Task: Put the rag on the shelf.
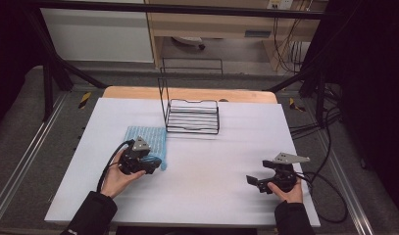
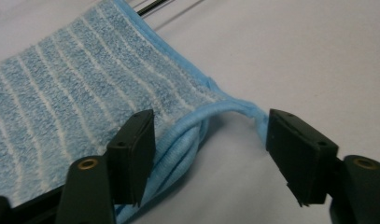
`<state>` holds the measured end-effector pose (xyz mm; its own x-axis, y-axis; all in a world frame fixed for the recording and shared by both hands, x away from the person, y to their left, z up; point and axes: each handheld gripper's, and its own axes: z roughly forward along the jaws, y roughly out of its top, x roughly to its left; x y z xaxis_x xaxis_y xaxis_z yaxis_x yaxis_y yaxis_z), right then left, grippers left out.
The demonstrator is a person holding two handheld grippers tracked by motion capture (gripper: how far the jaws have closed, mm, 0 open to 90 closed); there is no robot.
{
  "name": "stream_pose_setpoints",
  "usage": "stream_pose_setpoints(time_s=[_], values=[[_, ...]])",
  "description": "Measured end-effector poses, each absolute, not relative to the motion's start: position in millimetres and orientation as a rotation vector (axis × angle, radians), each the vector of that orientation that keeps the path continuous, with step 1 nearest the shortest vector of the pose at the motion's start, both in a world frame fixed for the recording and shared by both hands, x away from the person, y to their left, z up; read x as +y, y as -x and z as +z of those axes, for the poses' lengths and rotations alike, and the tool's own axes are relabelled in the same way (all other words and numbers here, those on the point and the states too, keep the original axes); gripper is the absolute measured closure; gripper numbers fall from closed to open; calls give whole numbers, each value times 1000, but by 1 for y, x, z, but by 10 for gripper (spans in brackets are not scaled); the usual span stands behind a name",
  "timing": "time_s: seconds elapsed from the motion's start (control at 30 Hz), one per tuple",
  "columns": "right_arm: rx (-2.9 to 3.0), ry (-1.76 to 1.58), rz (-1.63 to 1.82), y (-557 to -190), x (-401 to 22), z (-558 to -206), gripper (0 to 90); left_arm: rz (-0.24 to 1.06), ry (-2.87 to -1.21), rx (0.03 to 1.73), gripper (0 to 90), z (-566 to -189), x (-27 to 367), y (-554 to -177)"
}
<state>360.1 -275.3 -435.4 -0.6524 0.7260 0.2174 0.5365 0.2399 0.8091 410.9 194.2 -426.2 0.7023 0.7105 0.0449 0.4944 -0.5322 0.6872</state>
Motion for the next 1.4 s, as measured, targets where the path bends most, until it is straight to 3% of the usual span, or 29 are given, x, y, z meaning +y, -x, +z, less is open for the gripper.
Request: stream_pose_setpoints(time_s=[0.2, 0.43, 0.87, 1.07, 1.4], values=[[2305, -1199, 1377, -360, -275, -435, 6, 474, -2258, 926, 459, -435, 190, -420], [2305, -1198, 1374, -360, -275, -435, 6, 509, -2271, 930, 509, -441, 187, -427], [2316, -1192, 1366, -361, -275, -436, 6, 495, -2271, 934, 602, -443, 191, -431], [2318, -1190, 1368, -361, -275, -436, 8, 491, -2268, 931, 713, -440, 192, -429], [2327, -1189, 1370, -361, -274, -436, 11, 450, -2237, 955, 791, -431, 199, -428]])
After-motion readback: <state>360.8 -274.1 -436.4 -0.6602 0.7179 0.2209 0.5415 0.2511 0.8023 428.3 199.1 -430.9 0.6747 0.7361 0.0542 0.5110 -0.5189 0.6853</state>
